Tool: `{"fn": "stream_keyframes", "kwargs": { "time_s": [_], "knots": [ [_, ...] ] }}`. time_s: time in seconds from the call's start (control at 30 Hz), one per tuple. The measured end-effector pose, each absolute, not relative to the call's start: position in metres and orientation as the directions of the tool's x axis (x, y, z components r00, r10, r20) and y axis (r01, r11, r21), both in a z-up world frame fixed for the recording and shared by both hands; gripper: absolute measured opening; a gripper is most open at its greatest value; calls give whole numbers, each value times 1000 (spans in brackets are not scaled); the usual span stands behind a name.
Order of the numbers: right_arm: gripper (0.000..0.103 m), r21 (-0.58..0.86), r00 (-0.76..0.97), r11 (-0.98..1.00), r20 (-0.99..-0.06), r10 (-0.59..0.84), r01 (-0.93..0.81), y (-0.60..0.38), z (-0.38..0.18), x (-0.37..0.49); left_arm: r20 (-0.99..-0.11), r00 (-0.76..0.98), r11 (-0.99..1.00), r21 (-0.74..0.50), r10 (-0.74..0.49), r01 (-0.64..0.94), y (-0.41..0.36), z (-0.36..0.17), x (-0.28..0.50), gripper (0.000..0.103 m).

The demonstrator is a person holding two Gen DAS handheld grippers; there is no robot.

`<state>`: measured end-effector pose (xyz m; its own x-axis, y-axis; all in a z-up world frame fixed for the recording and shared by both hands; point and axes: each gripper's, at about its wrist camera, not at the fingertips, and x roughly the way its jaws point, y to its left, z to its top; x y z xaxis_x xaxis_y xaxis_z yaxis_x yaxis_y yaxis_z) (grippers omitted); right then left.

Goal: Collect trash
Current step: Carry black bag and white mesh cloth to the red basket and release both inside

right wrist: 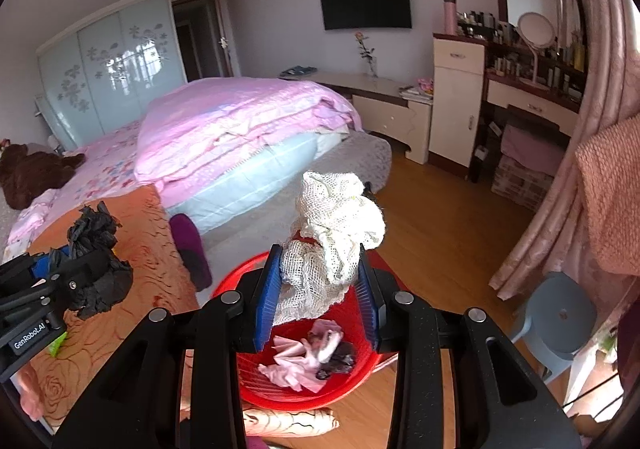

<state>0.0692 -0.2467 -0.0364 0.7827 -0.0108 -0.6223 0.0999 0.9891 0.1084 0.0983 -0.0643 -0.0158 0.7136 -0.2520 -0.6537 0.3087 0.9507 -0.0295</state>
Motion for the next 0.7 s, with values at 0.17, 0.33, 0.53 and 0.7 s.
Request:
{"fn": "stream_keyframes", "kwargs": {
  "time_s": [0.17,0.33,0.53,0.7],
  "knots": [
    [35,105,752,987,-659,-22,121,-257,-53,78,-685,675,938,-37,-275,345,-81,-32,111,37],
    [35,109,722,985,-692,-20,132,-261,-67,87,-723,627,924,-43,-292,381,-96,-48,122,37],
    [35,111,688,986,-726,-8,128,-259,-82,95,-760,576,913,-53,-299,404,-108,-65,132,37],
    [35,106,672,985,-740,-11,134,-261,-89,99,-772,563,912,-54,-296,406,-111,-72,136,37]
  ]
}}
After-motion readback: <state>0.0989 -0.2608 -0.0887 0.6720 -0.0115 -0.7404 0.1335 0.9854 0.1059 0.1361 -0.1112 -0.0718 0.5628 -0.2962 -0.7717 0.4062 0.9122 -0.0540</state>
